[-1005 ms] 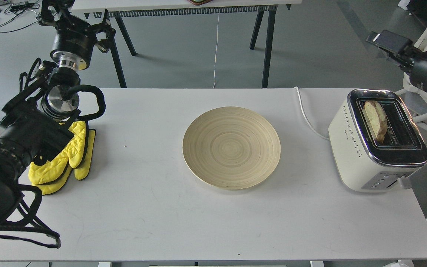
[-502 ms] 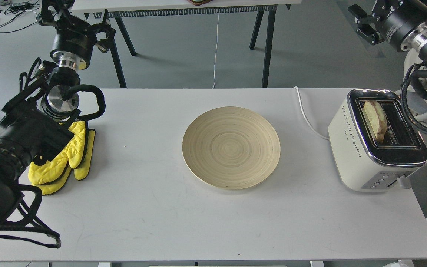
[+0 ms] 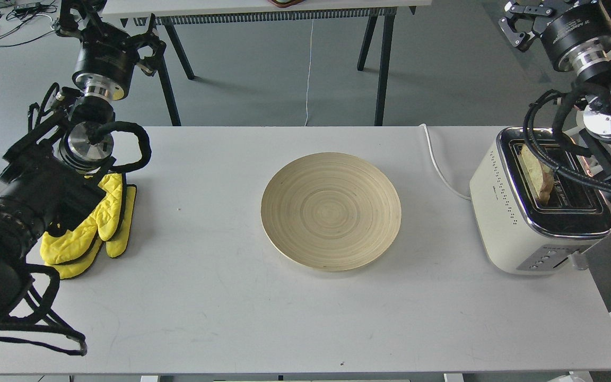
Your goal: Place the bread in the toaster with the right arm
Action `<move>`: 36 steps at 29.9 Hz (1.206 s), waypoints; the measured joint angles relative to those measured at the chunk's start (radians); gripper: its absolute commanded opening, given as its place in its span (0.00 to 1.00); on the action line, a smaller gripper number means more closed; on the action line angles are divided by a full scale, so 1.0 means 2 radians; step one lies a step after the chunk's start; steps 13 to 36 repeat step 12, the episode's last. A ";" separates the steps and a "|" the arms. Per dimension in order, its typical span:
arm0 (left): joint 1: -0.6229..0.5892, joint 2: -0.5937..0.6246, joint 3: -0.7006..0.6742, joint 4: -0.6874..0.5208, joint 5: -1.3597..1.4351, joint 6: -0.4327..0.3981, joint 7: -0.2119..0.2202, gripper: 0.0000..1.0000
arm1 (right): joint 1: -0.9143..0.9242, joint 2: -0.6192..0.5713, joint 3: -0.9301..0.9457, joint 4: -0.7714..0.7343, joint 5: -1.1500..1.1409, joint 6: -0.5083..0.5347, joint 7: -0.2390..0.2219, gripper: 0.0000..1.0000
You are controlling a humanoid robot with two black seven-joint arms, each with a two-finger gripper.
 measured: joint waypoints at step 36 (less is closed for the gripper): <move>0.000 0.000 0.001 0.000 0.000 0.000 -0.001 1.00 | -0.001 0.041 0.052 -0.059 0.005 0.027 -0.004 1.00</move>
